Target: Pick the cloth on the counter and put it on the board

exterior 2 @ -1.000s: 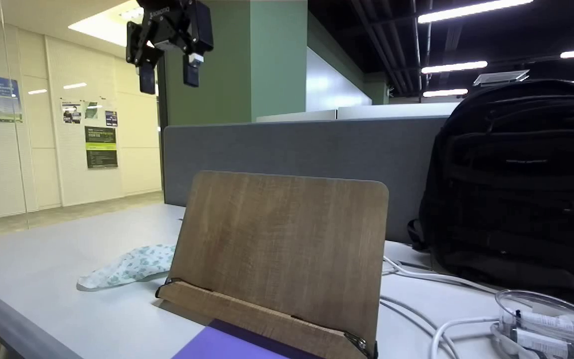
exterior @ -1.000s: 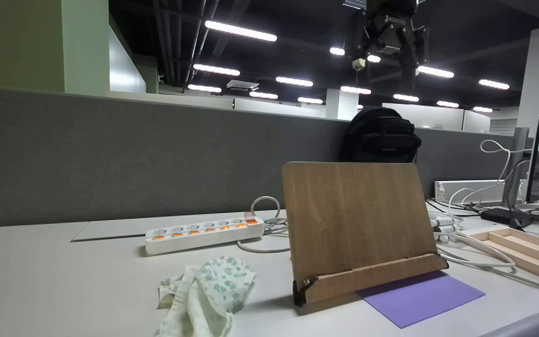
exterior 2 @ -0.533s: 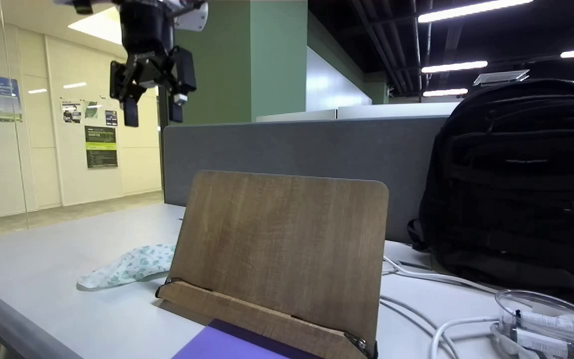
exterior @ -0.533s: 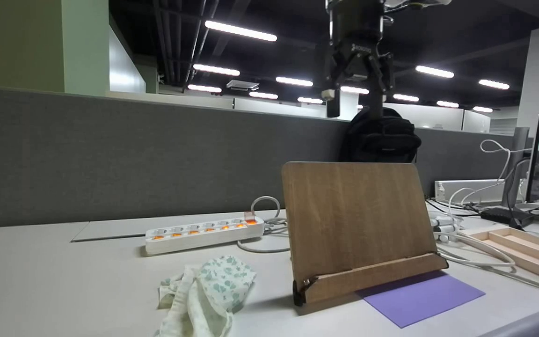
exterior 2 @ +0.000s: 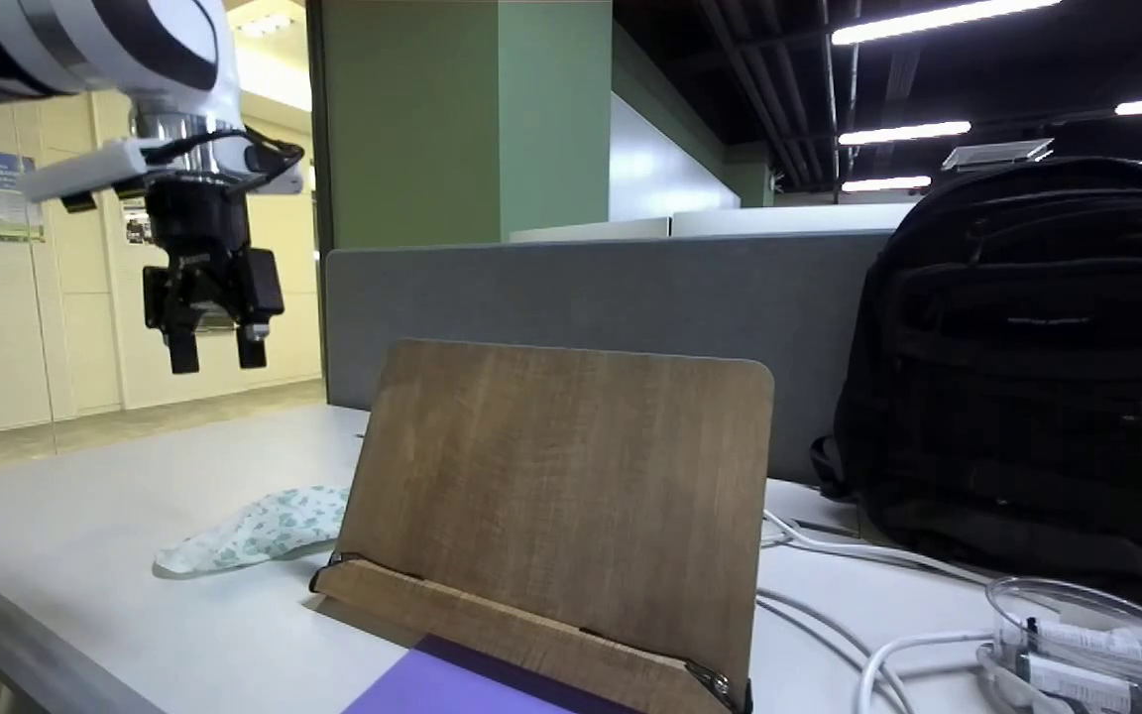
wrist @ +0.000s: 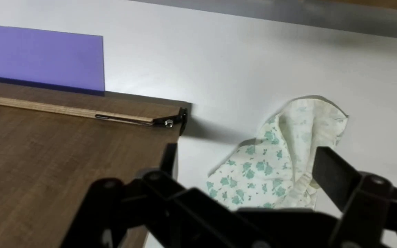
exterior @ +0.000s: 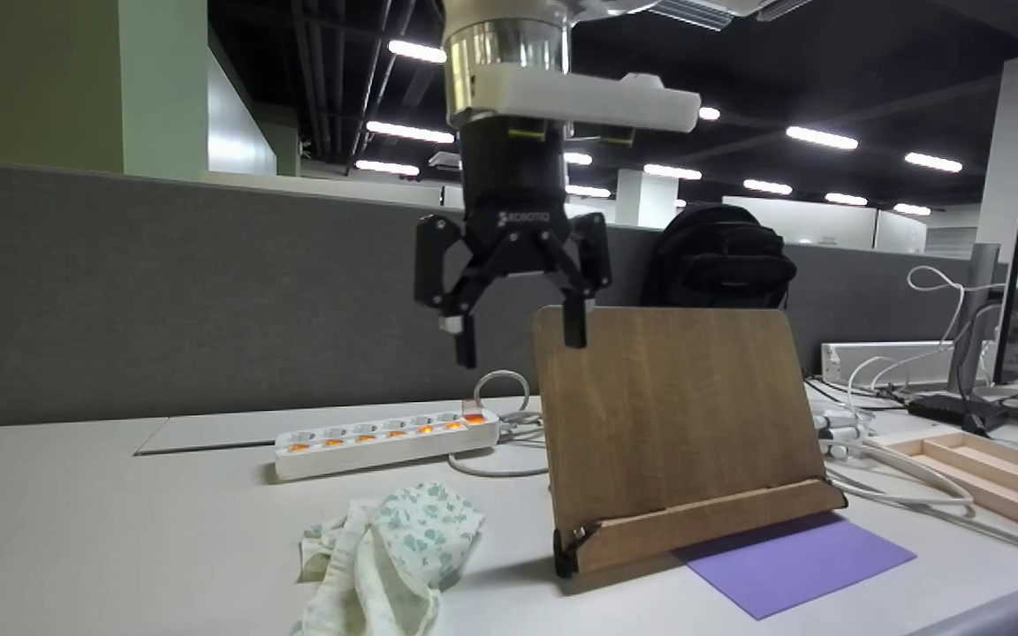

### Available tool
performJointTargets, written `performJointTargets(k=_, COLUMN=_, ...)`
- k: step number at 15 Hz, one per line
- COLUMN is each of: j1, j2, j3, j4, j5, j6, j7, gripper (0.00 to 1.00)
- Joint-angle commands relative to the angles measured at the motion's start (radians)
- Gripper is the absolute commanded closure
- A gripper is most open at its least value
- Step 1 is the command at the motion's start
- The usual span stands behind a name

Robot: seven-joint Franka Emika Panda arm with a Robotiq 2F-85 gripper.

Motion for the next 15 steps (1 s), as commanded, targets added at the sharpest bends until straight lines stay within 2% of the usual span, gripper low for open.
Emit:
performJointTargets(k=1, j1=-0.005, j2=0.16, j3=0.043, j4=0.066, j5=-0.115, j6=0.073, j7=0.249, gripper=0.0)
performJointTargets(k=3, j1=0.006, j2=0.241, j3=0.027, j4=0.095, j5=-0.188, j6=0.093, j7=0.34, gripper=0.0)
performJointTargets(k=6, j1=0.039, j2=0.354, j3=-0.023, j4=0.14, j5=-0.244, j6=0.114, j7=0.4, gripper=0.0)
performJointTargets(k=10, j1=0.099, j2=0.467, j3=-0.075, j4=0.189, j5=-0.201, j6=0.146, j7=0.353, gripper=0.0)
performJointTargets(k=15, j1=0.174, j2=0.548, j3=-0.11, j4=0.222, j5=-0.179, j6=0.186, j7=0.332, gripper=0.0)
